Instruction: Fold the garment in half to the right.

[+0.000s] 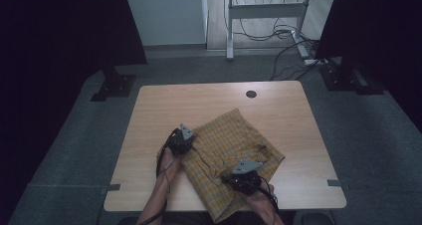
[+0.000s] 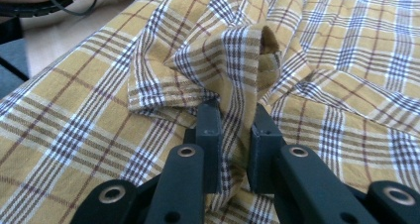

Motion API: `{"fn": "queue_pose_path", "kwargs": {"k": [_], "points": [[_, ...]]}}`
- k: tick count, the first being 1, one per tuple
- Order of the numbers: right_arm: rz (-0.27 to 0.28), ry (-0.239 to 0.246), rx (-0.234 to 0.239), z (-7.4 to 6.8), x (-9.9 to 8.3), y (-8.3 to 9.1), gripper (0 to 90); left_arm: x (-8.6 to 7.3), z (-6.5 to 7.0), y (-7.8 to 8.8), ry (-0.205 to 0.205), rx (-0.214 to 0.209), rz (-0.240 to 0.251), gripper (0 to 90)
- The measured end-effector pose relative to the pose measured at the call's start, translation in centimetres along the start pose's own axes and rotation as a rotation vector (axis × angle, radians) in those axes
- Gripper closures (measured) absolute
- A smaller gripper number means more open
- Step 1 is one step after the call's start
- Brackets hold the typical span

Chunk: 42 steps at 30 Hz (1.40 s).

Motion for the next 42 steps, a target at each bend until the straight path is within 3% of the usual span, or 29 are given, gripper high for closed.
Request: {"fn": "queue_pose_path", "kwargs": {"k": [8, 14, 21, 24, 28, 33, 37, 42], "points": [[0.012, 0.044, 0.084, -3.7, 1.8, -2.4, 78.3, -2.6, -3.0, 2.5, 0.103, -0.027, 0.004, 75.3], [0.026, 0.076, 0.144, -6.4, 3.4, -4.3, 77.9, -4.4, -5.3, 4.4, 0.147, -0.020, -0.019, 75.6], [0.040, 0.086, 0.203, -8.7, 4.7, -5.9, 77.7, -6.0, -7.2, 5.9, 0.234, -0.044, -0.008, 76.2], [0.045, 0.083, 0.213, -9.1, 5.0, -6.0, 77.7, -6.0, -7.5, 6.2, 0.218, -0.033, 0.005, 77.2], [0.071, 0.104, 0.203, -9.1, 6.0, -5.3, 78.5, -4.7, -7.6, 7.1, 0.124, 0.016, 0.059, 80.0], [0.142, 0.125, 0.175, -8.9, 8.5, -3.0, 78.8, -1.7, -7.7, 9.3, 0.063, 0.059, 0.146, 80.9], [0.203, 0.145, 0.146, -8.6, 10.9, -0.8, 78.9, 1.4, -8.0, 11.8, 0.040, 0.086, 0.215, 80.8], [0.248, 0.167, 0.107, -7.7, 13.2, 2.2, 78.8, 6.1, -7.6, 14.8, 0.030, 0.085, 0.304, 80.7]]}}
Point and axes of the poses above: each handheld gripper's, and its own axes: y roughly backward along the jaws, x roughly out of its top, z roughly to its right, the point moved 10 cm from there along -y, roughly forward along the jaws, and after that the axes turned 11 degrees about y, right-handed, at the moved point
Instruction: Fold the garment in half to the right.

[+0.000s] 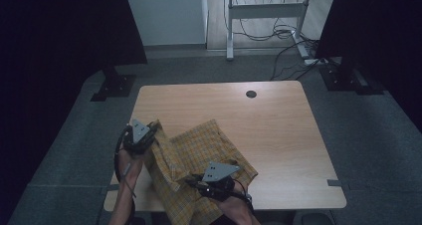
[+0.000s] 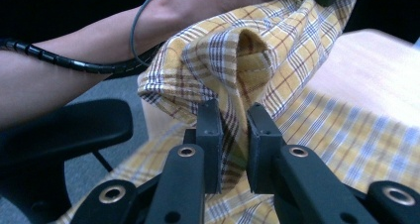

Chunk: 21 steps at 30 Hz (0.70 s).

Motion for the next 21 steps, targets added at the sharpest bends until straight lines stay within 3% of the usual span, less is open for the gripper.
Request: {"fn": "queue_pose_path", "kwargs": {"k": [4, 8, 11, 15, 19, 21], "points": [[0.019, -0.002, -0.037, 1.4, 0.8, 2.2, 78.8, 3.1, 1.6, -0.8, 0.004, -0.027, 0.048, 80.6], [0.012, -0.062, -0.078, 3.7, -1.0, 3.9, 78.7, 3.6, 4.1, -3.9, 0.009, -0.065, 0.044, 80.2], [-0.020, -0.118, -0.113, 5.4, -3.9, 4.6, 78.6, 2.1, 5.9, -7.1, -0.003, -0.083, -0.005, 79.7], [-0.083, -0.178, -0.135, 6.8, -8.3, 4.6, 78.5, -1.7, 7.8, -10.8, -0.026, -0.093, -0.115, 79.1], [-0.154, -0.182, -0.142, 7.1, -11.7, 4.0, 78.5, -5.7, 8.6, -13.1, -0.063, -0.076, -0.238, 78.2], [-0.187, -0.176, -0.137, 7.0, -13.0, 3.6, 78.5, -7.0, 8.8, -13.5, -0.072, -0.068, -0.272, 77.6]]}}
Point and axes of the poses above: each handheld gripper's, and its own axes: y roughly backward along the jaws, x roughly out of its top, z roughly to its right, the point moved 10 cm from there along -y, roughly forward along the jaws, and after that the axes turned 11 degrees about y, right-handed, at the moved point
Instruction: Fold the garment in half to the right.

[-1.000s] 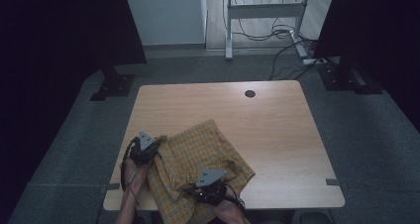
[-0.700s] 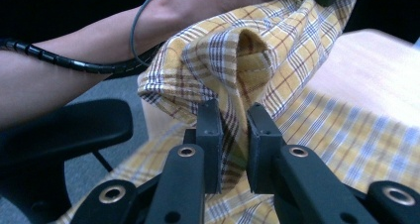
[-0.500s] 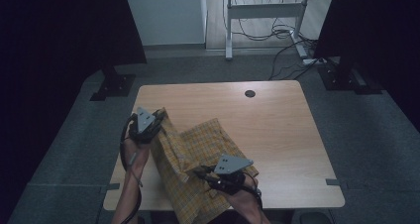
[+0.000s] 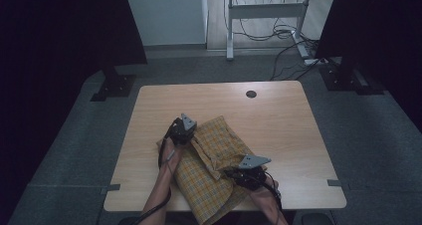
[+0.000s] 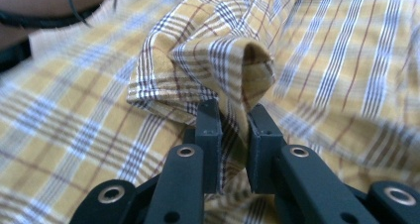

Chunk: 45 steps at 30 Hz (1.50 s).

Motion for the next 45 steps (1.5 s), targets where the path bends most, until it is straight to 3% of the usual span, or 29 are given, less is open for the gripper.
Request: {"fn": "queue_pose_path", "kwargs": {"k": [4, 9, 15, 26, 30, 33, 37, 38, 39, 42, 45], "points": [[-0.022, -0.012, 0.027, -0.3, -1.4, -0.8, 78.6, -1.4, 0.0, -0.4, 0.008, -0.007, -0.033, 76.7], [-0.030, -0.012, 0.062, -1.7, -1.5, -1.7, 78.6, -3.1, -0.4, 0.2, 0.011, -0.017, -0.057, 76.2], [-0.021, -0.006, 0.126, -4.4, -0.6, -3.3, 78.5, -4.9, -1.9, 2.0, 0.058, -0.034, -0.066, 76.1], [-0.019, 0.055, 0.239, -9.6, 1.7, -6.3, 78.3, -8.4, -5.1, 5.7, 0.144, -0.044, -0.093, 76.9], [-0.019, 0.077, 0.246, -10.6, 2.3, -6.8, 78.4, -8.8, -6.2, 6.6, 0.131, -0.020, -0.086, 78.3], [-0.004, 0.114, 0.211, -10.9, 3.3, -6.4, 79.3, -7.6, -6.8, 7.7, 0.024, 0.055, -0.068, 80.2], [0.081, 0.132, 0.192, -10.8, 6.7, -4.3, 79.6, -3.0, -7.2, 10.8, -0.043, 0.117, 0.027, 81.0], [0.107, 0.137, 0.188, -10.7, 7.8, -3.5, 79.6, -1.6, -7.3, 11.7, -0.046, 0.124, 0.057, 81.0], [0.107, 0.137, 0.188, -10.7, 7.8, -3.5, 79.6, -1.6, -7.3, 11.7, -0.046, 0.124, 0.057, 81.1], [0.165, 0.159, 0.165, -10.0, 10.9, -0.8, 79.6, 3.4, -7.3, 14.7, -0.037, 0.138, 0.157, 81.0], [0.179, 0.164, 0.120, -8.2, 12.1, 1.5, 79.5, 5.8, -6.5, 14.9, 0.009, 0.087, 0.207, 80.7]]}}
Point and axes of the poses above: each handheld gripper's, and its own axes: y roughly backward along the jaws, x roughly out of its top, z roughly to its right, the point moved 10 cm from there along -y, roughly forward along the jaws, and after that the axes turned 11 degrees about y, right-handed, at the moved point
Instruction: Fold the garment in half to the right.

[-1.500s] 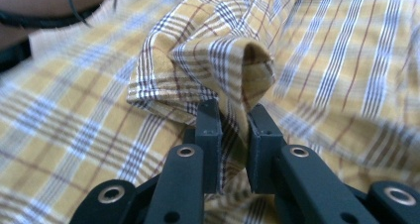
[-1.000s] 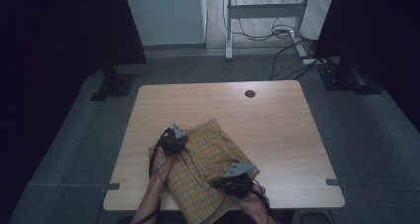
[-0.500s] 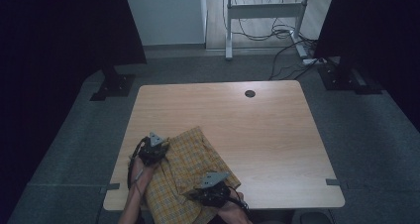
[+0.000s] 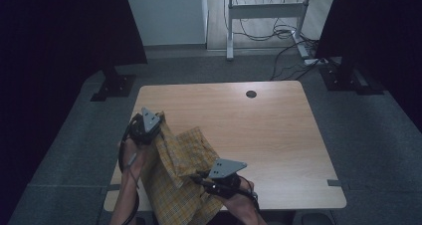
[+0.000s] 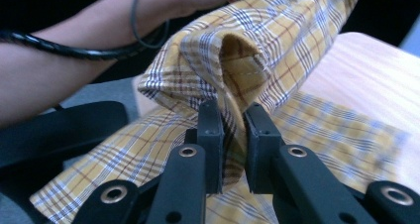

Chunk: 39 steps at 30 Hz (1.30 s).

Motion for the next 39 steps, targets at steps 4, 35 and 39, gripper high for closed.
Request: {"fn": "queue_pose_path", "kwargs": {"k": [4, 35, 39], "points": [[-0.038, -0.050, -0.039, 2.0, -3.3, 1.0, 79.5, -1.3, 1.6, -3.0, 0.094, -0.106, -0.009, 79.8], [-0.295, -0.082, -0.026, 1.1, -15.6, 0.1, 81.1, -9.8, -0.4, -9.1, 0.392, -0.163, -0.208, 53.4], [-0.292, -0.088, -0.022, 1.1, -15.6, 0.1, 79.2, -9.9, -0.8, -8.0, 0.384, -0.175, -0.209, 49.9]]}}
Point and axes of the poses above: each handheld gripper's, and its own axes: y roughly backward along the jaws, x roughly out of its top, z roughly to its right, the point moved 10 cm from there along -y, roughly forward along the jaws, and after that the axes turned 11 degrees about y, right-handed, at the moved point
